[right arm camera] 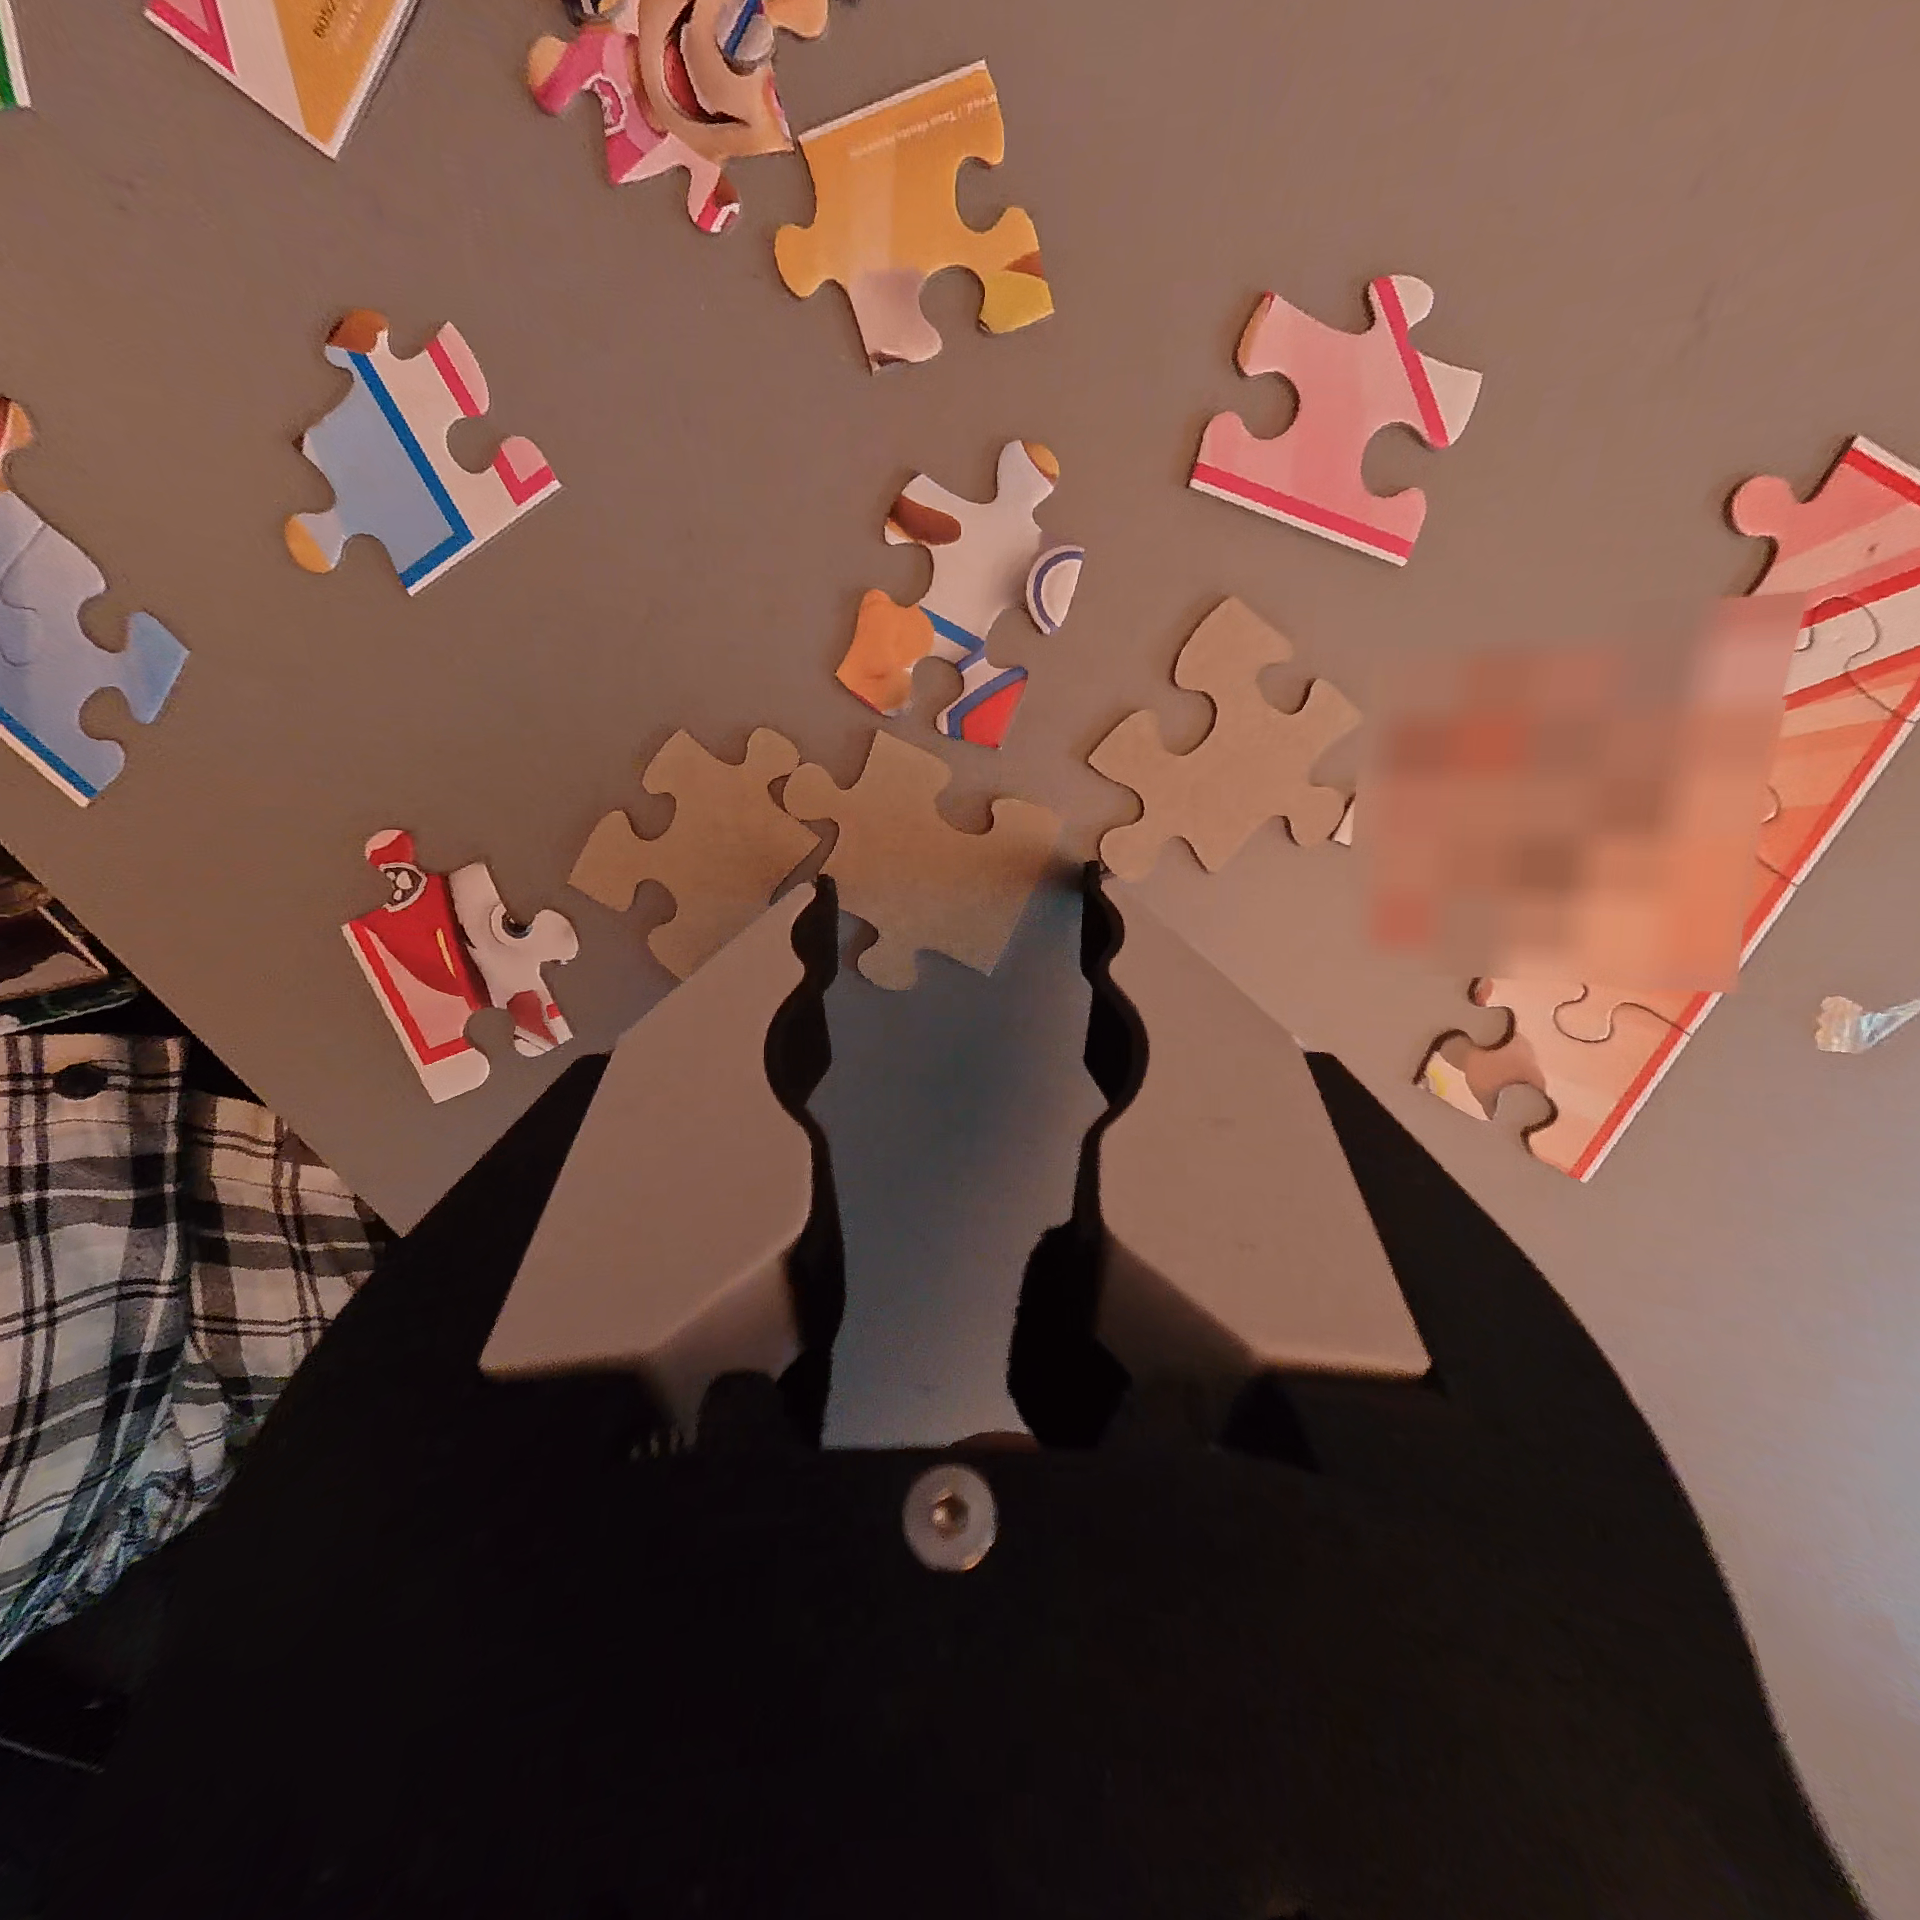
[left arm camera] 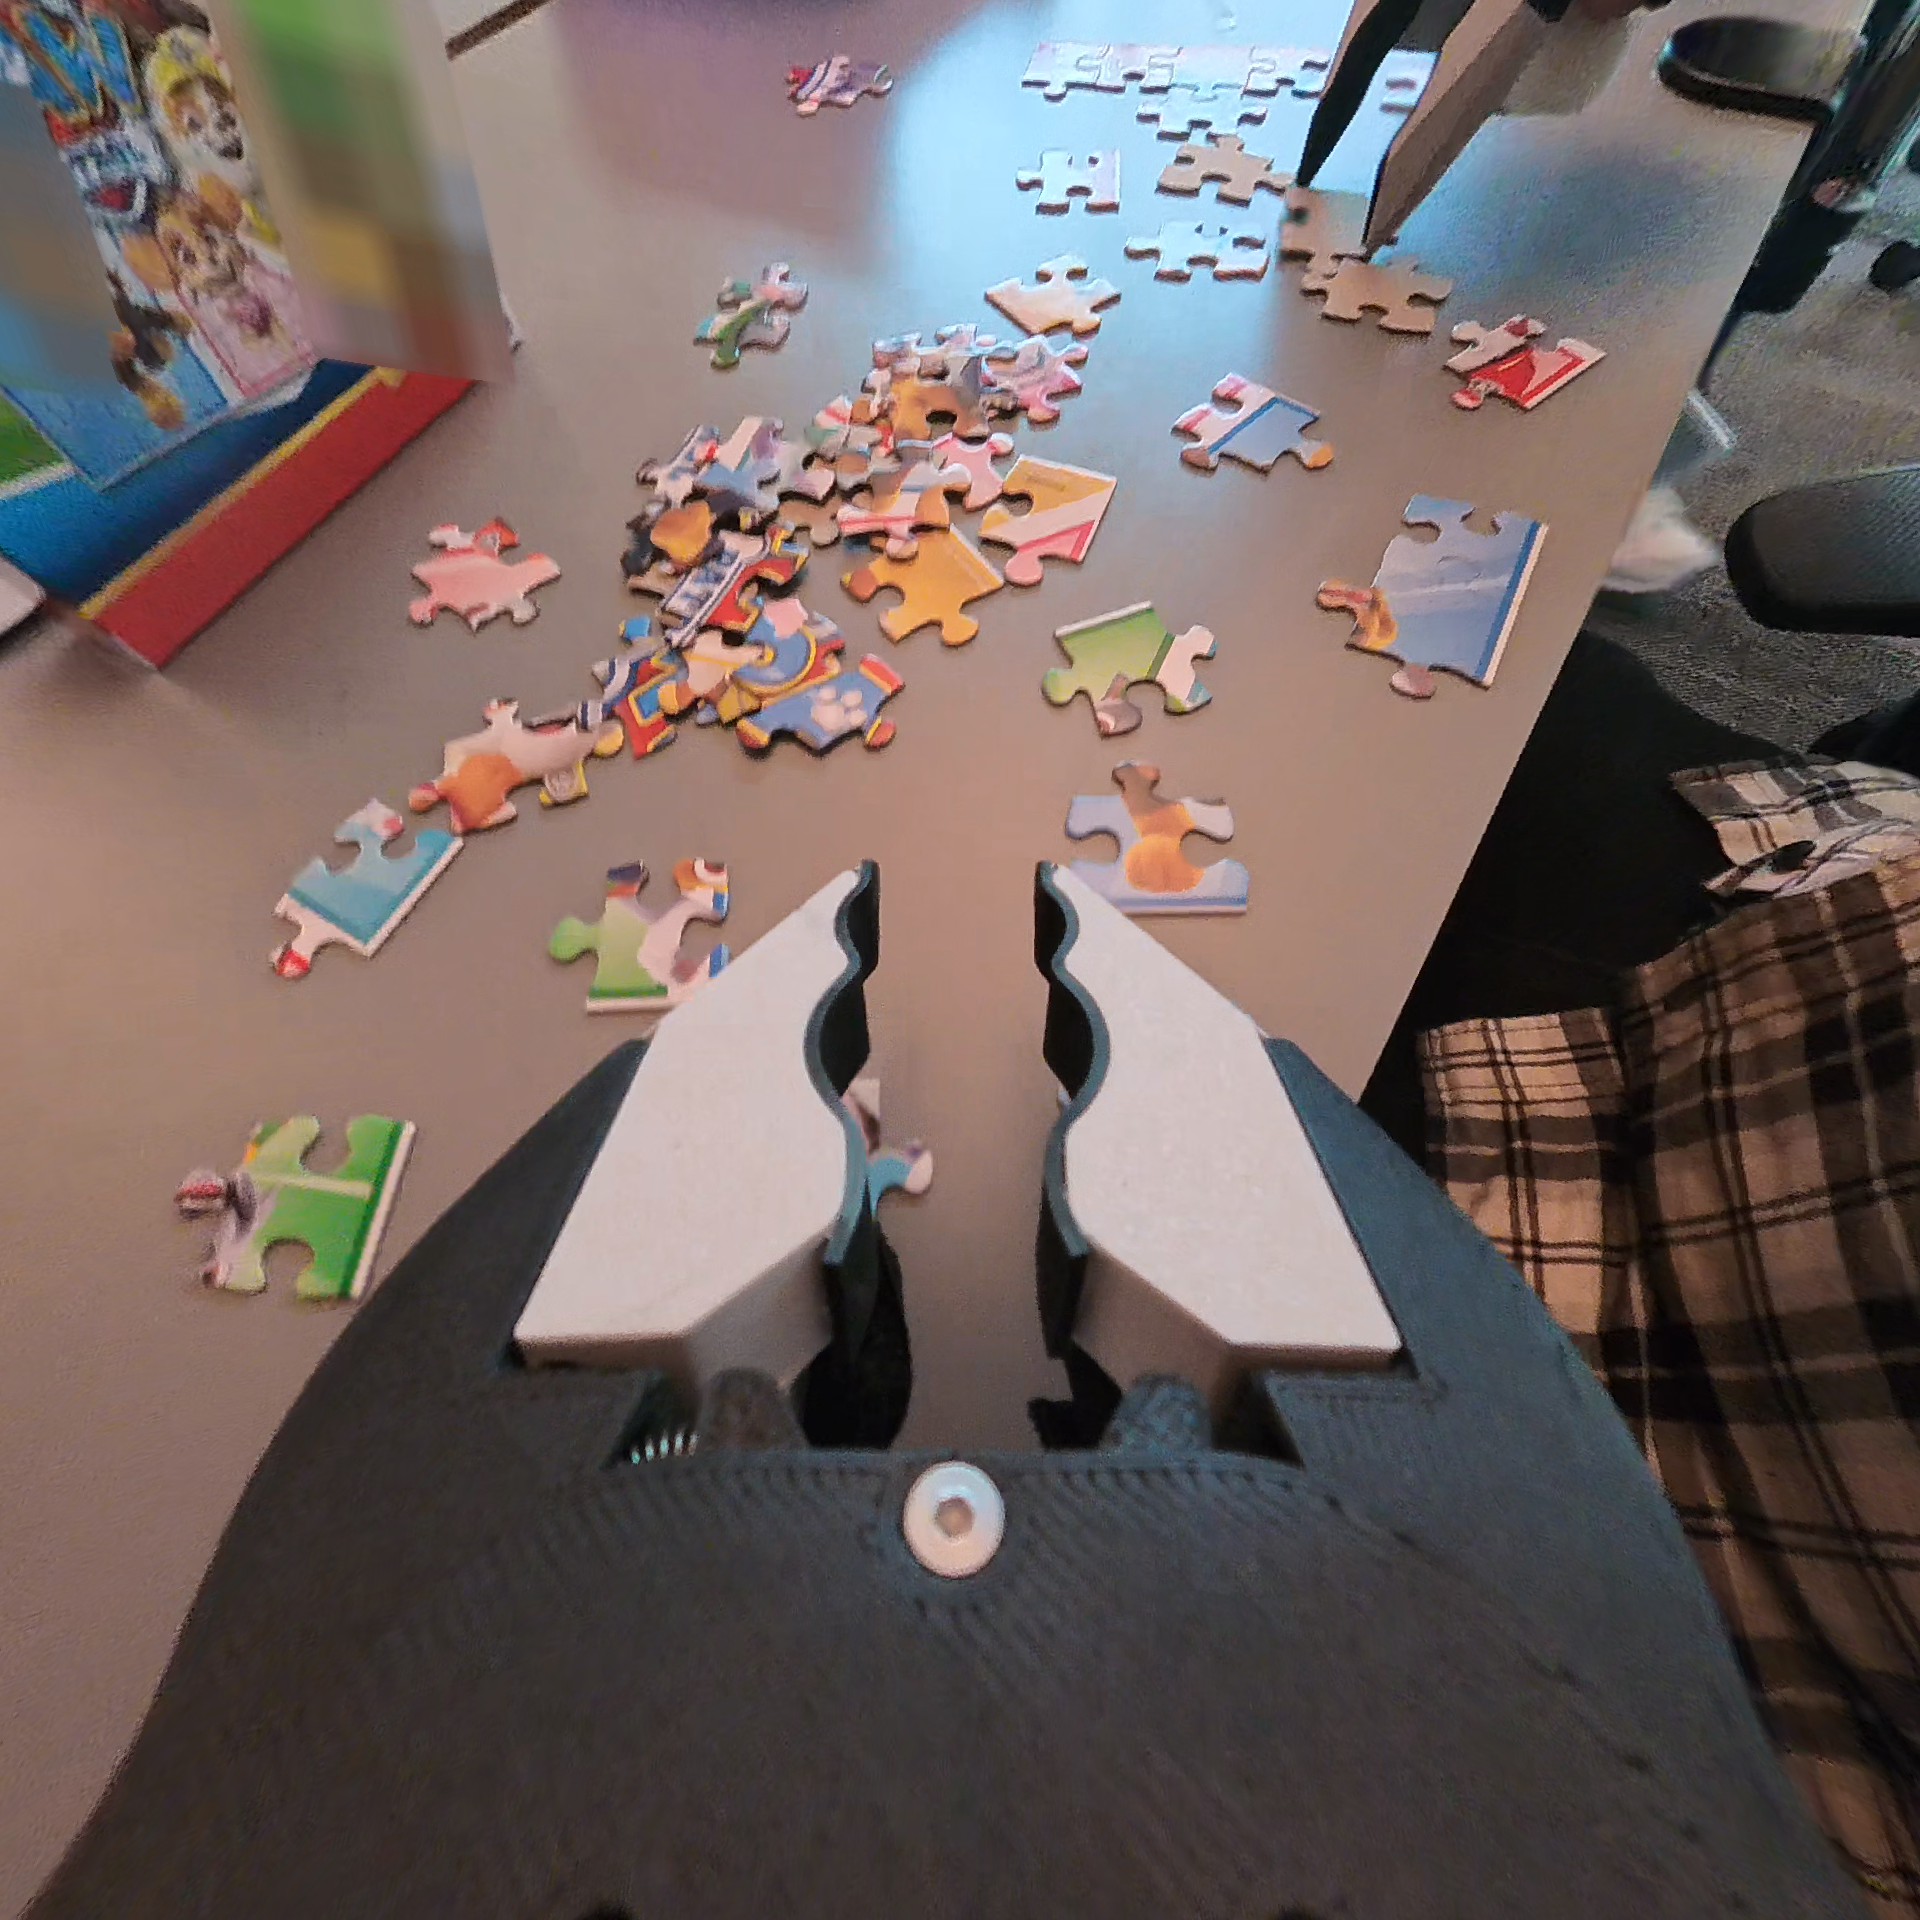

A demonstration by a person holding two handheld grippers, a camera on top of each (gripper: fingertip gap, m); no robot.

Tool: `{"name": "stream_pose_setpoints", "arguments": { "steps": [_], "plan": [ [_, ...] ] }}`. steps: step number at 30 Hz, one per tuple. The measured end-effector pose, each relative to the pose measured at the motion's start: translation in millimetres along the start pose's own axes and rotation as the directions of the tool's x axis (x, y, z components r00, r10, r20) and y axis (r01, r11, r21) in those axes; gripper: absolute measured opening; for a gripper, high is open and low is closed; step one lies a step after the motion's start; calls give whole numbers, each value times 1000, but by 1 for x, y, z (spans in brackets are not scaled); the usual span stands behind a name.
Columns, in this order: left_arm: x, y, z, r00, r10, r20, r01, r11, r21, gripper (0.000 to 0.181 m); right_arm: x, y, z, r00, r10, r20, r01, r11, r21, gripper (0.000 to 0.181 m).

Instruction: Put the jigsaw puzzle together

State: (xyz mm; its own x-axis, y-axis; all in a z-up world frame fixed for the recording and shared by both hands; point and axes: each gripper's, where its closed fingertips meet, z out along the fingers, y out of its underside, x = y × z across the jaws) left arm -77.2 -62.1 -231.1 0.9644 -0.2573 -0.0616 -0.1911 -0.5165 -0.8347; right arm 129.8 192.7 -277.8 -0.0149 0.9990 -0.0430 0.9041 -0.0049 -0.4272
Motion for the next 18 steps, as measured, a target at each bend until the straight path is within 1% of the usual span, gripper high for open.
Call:
{"name": "stream_pose_setpoints", "arguments": {
  "steps": [2,4,10,13,18],
  "plan": [
    [4,-8,5,1000,22,-14,-22,1000,5,29,-1,0,0,1000,-1,-3,1,1000,2,47],
    [8,-14,11,999,45,-25,-45,999,4,29,0,-1,0,1000,7,-7,-7,1000,15,39],
    [22,-31,24,993,106,-59,-105,994,13,29,-1,-1,-1,999,32,-24,-30,997,66,37],
    [27,-42,30,987,140,-73,-139,990,16,29,-3,0,-3,999,33,-30,-30,995,96,27],
    [35,-52,39,981,174,-92,-173,985,20,29,-6,2,-5,999,21,-36,-17,993,117,22]
  ]
}}
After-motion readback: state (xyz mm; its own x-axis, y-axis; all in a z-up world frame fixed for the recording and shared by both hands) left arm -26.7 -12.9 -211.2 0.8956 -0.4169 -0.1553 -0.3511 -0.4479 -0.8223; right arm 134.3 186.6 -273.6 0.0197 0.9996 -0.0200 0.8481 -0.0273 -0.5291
